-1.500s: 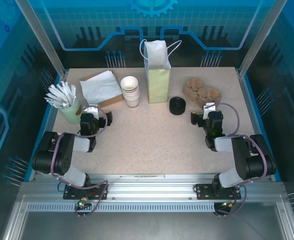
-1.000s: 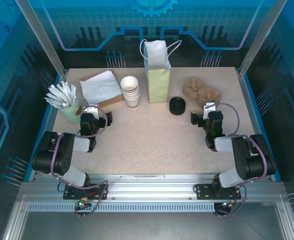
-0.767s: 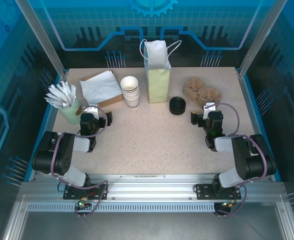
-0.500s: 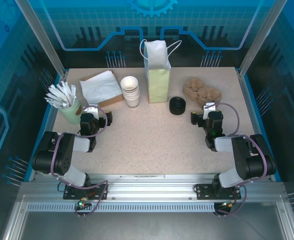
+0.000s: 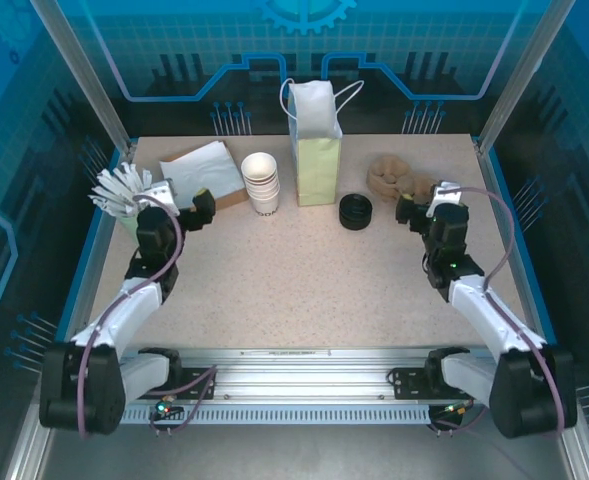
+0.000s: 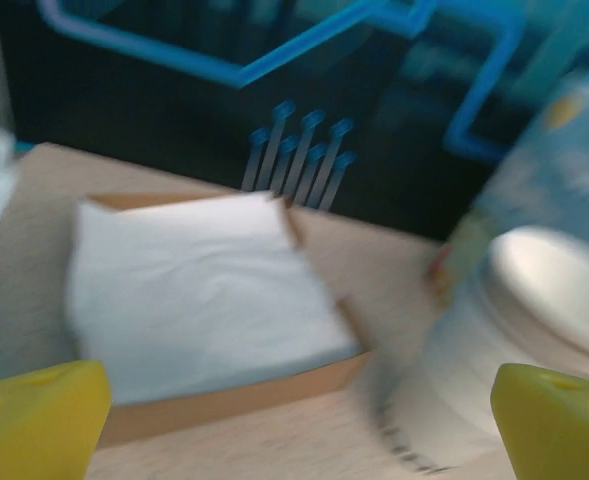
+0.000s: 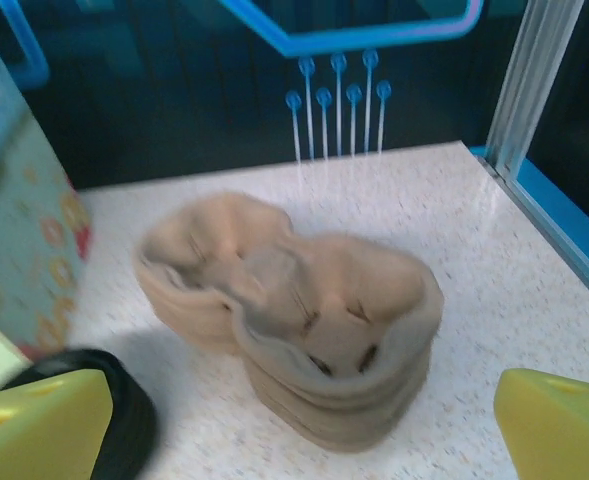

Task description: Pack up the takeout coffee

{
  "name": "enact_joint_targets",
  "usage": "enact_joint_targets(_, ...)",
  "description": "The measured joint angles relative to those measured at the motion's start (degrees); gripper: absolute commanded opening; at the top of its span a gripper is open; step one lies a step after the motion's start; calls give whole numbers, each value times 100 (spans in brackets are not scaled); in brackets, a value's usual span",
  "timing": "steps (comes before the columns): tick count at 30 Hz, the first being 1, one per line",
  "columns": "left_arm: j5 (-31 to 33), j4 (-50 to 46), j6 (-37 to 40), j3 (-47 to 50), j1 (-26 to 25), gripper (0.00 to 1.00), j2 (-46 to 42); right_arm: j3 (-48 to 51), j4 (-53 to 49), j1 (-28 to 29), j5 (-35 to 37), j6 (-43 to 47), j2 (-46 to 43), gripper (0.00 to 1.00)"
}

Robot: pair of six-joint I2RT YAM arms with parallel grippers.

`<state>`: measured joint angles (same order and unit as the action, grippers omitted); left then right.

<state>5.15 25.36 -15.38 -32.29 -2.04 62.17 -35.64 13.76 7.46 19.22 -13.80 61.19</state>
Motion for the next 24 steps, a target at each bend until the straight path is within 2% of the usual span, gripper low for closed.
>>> enact_joint_targets(2, -280, -310, -293, -299, -127, 98, -66, -332, -380, 361, -63, -98, -81, 100)
enact_joint_targets(4, -466, -876, -490, -782, -328, 90, 109, -697, -776, 992, -146, -94, 70, 100)
enact_joint_targets(7, -640, -1816, -560, -1794, -570, 77, 682, -1224, -1250, 1755, -313, -55, 540, 99)
enact_joint_targets(10, -739, -2603, -544, -2813, -638, 71, 1344, -1755, -1641, 2199, -411, 4, 1069, 98)
enact_joint_targets(17, -800, -4017, -271, -4688, -649, 54, 2887, -2529, -2142, 2712, -535, 168, 1843, 97)
enact_joint_targets(24, -800, -4894, 33, -5786, -686, 40, 3910, -2712, -2391, 2798, -562, 225, 2127, 98)
